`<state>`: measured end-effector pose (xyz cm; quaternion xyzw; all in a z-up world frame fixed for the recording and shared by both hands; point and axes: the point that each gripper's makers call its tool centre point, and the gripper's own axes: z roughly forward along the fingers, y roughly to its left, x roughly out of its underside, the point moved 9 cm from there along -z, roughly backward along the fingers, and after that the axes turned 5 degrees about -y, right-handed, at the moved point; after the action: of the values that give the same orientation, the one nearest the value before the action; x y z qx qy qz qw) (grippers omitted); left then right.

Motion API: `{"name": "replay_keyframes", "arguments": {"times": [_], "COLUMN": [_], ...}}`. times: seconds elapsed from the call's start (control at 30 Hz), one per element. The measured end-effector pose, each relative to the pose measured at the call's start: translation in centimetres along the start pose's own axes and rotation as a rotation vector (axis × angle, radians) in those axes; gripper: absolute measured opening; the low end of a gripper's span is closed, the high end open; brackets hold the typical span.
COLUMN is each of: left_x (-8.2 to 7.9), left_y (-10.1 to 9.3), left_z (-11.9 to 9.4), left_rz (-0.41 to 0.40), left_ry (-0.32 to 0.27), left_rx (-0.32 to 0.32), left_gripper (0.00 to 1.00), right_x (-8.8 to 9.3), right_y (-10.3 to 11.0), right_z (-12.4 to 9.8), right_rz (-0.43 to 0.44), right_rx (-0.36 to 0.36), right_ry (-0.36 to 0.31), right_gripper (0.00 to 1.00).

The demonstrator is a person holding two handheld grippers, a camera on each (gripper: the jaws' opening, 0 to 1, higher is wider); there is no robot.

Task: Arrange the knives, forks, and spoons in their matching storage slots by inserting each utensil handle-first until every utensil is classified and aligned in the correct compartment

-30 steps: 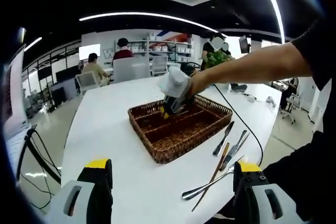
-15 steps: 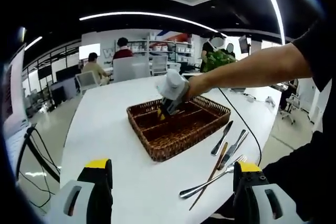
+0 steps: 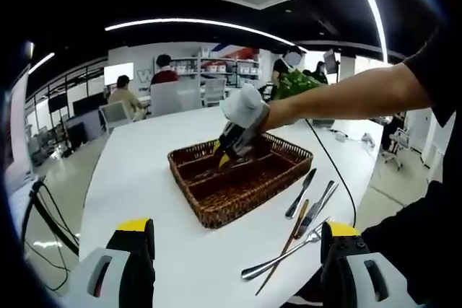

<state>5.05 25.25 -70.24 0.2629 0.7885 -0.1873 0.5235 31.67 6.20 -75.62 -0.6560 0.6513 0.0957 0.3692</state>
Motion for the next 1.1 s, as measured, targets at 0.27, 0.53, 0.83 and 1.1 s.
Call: {"name": "replay_keyframes", "arguments": {"times": [0.27,0.53,0.83,1.1], "left_x": [-1.3,-2.5,-3.9,-4.7], "left_y": [0.8,1.1,1.5,1.2], "left_z": [-0.5,-0.4,-0.3,0.0], "left_rz": [-0.006,0.021,0.058,0.084], "left_ry": [-0.046,-0.097,-0.152,-0.181], "left_rx": [-0.011,-0.017,-0.029,-0.031], "left_gripper": [1.0,1.0,1.0,1.0], "right_x": [-0.8,-0.2,1.3,3.0], "right_y": [-1.0,-0.6,2.7,5.5], "right_z": [-5.2,-11.4,-17.3,-20.7], "right_rz": [0.181,0.297,0.401,0.457], "right_rx": [0.114,0.224,0.312,0.397], "right_ry": [-0.131,-0.212,-0.332,-0.37], "right_gripper": [0.96,0.99,0.99,0.99]}}
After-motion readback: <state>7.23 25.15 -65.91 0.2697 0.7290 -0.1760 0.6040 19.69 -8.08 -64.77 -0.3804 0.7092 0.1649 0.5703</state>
